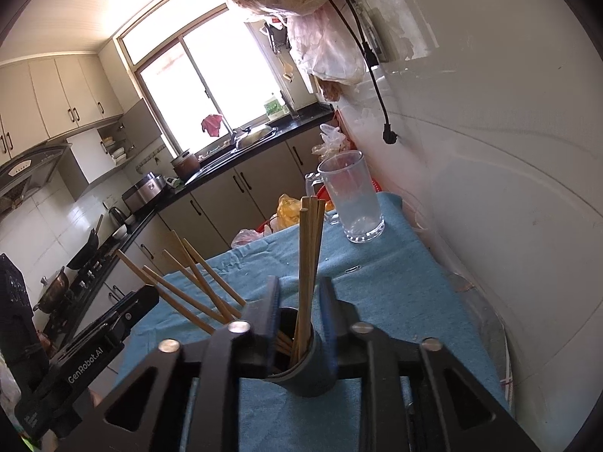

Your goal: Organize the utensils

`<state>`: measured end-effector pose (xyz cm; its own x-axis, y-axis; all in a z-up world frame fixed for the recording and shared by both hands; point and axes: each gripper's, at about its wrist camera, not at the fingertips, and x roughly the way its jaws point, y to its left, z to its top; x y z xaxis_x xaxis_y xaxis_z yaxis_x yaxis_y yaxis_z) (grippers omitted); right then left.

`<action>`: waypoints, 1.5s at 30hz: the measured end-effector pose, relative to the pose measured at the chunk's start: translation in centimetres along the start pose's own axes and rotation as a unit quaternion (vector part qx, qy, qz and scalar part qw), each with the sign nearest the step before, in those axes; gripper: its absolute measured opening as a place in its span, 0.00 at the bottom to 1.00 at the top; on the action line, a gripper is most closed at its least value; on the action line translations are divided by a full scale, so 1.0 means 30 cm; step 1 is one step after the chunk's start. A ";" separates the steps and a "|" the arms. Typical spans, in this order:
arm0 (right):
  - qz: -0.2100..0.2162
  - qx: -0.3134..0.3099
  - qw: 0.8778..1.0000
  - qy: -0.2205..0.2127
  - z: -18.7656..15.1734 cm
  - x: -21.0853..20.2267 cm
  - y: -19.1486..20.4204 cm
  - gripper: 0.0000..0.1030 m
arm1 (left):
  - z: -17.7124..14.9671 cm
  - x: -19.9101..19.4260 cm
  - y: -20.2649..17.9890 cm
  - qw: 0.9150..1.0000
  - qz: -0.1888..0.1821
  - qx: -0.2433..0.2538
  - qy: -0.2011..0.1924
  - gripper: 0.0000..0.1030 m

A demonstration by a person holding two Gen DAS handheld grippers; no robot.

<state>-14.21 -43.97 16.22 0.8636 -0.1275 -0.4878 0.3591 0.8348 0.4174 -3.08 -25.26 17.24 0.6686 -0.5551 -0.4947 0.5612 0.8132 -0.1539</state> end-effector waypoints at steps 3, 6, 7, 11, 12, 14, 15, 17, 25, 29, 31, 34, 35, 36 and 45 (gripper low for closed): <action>-0.001 0.001 1.000 -0.002 -0.002 -0.018 -0.003 0.26 | -0.002 -0.016 0.005 1.000 0.004 -0.001 -0.003 0.42; -0.003 0.000 1.000 -0.005 -0.004 -0.036 0.000 0.28 | -0.004 -0.029 0.007 1.000 0.008 -0.001 -0.005 0.47; -0.004 0.000 1.000 -0.006 -0.006 -0.043 0.002 0.29 | -0.007 -0.035 0.008 1.000 0.010 -0.001 -0.006 0.48; -0.012 -0.004 1.000 -0.011 -0.012 -0.070 0.005 0.41 | -0.031 -0.070 0.010 1.000 0.020 0.006 -0.011 0.55; -0.014 -0.006 1.000 -0.013 -0.017 -0.080 0.010 0.44 | -0.037 -0.076 0.011 1.000 0.023 0.007 -0.011 0.60; -0.022 -0.012 1.000 -0.017 -0.031 -0.102 0.017 0.49 | -0.059 -0.107 0.015 0.999 0.030 0.007 -0.013 0.65; -0.027 -0.014 0.999 -0.017 -0.041 -0.111 0.020 0.54 | -0.069 -0.122 0.015 0.999 0.036 0.008 -0.013 0.71; -0.042 -0.021 0.999 -0.017 -0.067 -0.137 0.030 0.64 | -0.093 -0.159 0.017 0.998 0.052 0.012 -0.014 0.83; -0.082 -0.065 0.994 -0.041 -0.245 -0.304 0.087 0.90 | -0.237 -0.326 0.048 0.991 0.129 0.028 -0.005 0.96; -0.090 -0.071 0.993 -0.038 -0.342 -0.367 0.093 0.91 | -0.319 -0.398 0.050 0.984 0.169 0.048 -0.001 1.00; -0.092 -0.066 0.993 -0.033 -0.379 -0.391 0.089 0.91 | -0.359 -0.432 0.045 0.983 0.173 0.064 -0.005 1.00; -0.089 -0.067 0.993 -0.029 -0.427 -0.429 0.092 0.91 | -0.406 -0.471 0.025 0.980 0.185 0.076 -0.016 1.00; -0.089 -0.069 0.993 -0.029 -0.441 -0.442 0.097 0.91 | -0.414 -0.477 0.022 0.979 0.188 0.075 -0.015 1.00; -0.089 -0.072 0.993 -0.030 -0.457 -0.461 0.104 0.91 | -0.431 -0.488 0.022 0.979 0.190 0.069 -0.006 1.00; -0.083 -0.093 0.991 -0.045 -0.575 -0.542 0.167 0.95 | -0.517 -0.580 0.079 0.974 0.225 0.037 0.012 1.00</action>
<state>-32.55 -28.48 13.01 0.8292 -0.3122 -0.4637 0.4350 0.8814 0.1844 -20.96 -10.95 12.23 0.8435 -0.1404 -0.5184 0.2487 0.9576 0.1454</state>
